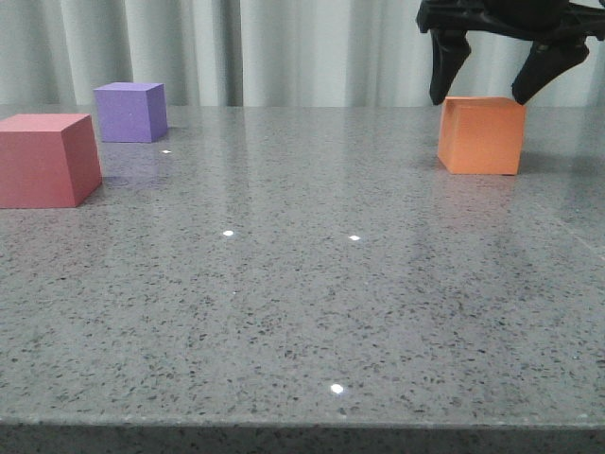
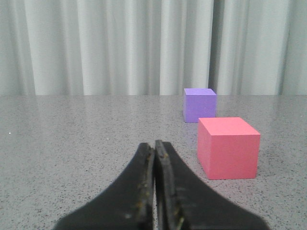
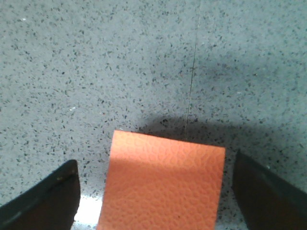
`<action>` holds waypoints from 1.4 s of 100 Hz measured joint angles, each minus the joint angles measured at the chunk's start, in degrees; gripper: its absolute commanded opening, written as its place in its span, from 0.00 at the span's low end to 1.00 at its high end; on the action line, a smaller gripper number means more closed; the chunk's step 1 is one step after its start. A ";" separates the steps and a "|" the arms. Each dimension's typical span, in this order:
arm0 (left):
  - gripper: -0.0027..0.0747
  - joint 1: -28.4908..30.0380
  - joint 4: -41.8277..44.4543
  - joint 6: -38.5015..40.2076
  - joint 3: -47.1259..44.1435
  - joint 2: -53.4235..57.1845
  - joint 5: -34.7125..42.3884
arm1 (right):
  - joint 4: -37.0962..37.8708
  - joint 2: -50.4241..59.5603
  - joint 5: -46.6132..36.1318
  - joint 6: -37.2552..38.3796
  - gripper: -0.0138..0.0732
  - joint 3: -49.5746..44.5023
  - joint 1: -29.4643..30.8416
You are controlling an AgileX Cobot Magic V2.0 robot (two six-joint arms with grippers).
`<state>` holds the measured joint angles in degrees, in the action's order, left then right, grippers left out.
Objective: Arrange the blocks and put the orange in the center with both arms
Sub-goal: 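Lower the right gripper over the orange cube and close on it, then lift the orange cube with the right gripper and carry it toward the table center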
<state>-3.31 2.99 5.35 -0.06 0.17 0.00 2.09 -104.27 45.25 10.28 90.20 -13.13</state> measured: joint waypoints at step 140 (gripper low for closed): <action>0.01 0.00 0.00 0.00 0.00 0.00 0.00 | 6.05 -19.96 10.71 17.00 0.59 35.49 -19.76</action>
<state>-3.31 2.99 5.35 -0.06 0.17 0.00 8.14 -124.23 55.96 27.28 125.69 -32.89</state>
